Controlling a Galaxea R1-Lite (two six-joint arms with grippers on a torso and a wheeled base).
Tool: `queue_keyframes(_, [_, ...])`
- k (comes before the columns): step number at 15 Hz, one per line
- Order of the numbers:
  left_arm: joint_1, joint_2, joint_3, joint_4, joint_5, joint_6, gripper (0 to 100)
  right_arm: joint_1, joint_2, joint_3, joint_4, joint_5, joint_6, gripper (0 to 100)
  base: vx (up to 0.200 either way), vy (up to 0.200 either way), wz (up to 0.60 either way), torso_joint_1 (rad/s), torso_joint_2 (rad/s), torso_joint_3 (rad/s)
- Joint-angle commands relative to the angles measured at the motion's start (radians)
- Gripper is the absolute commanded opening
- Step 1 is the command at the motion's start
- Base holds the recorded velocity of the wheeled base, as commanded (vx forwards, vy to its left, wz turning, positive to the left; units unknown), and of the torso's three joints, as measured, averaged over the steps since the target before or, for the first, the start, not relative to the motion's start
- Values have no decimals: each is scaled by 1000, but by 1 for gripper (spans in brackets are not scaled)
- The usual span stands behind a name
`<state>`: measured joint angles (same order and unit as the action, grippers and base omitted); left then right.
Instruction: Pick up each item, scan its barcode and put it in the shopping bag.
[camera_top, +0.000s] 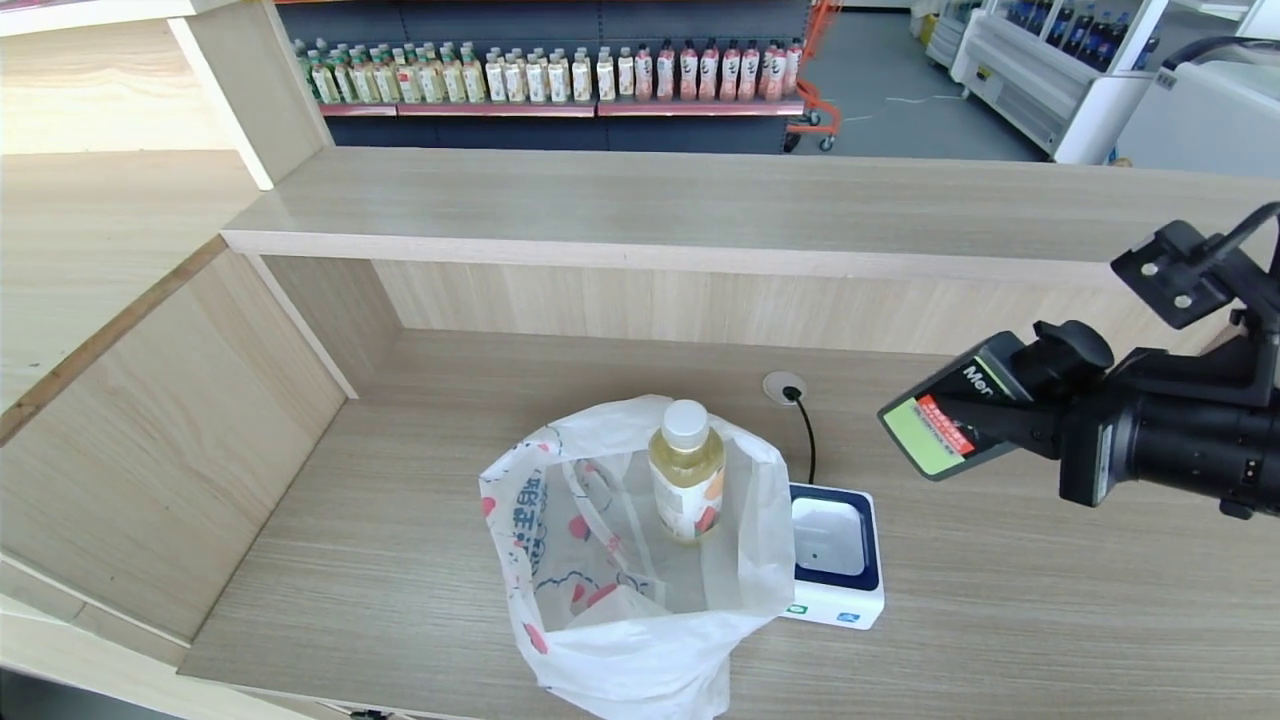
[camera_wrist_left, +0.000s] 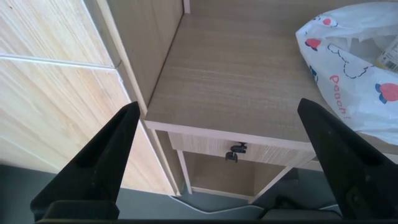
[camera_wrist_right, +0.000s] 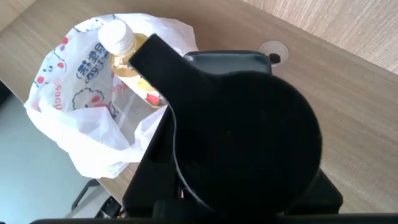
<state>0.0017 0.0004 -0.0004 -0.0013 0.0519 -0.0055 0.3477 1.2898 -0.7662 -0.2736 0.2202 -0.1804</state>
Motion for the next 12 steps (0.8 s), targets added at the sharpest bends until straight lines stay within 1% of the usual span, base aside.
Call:
queue_keyframes(1, [0, 0, 0, 0, 0, -1, 100, 24, 22, 2, -1, 5, -17, 0, 0, 0, 0, 0, 0, 0])
queue_keyframes(3, [0, 0, 0, 0, 0, -2, 100, 57, 71, -8, -19, 16, -17, 0, 0, 0, 0, 0, 0, 0])
queue_keyframes(6, [0, 0, 0, 0, 0, -2, 100, 103, 157, 11, -145, 68, -21, 0, 0, 0, 0, 0, 0, 0])
queue_keyframes(8, [0, 0, 0, 0, 0, -2, 100, 148, 172, 34, -184, 76, -53, 0, 0, 0, 0, 0, 0, 0])
queue_keyframes(10, [-2, 0, 0, 0, 0, -2, 100, 188, 172, 96, -234, 84, -91, 0, 0, 0, 0, 0, 0, 0])
queue_keyframes(12, [0, 0, 0, 0, 0, -2, 100, 228, 178, 177, -328, 88, -159, 0, 0, 0, 0, 0, 0, 0])
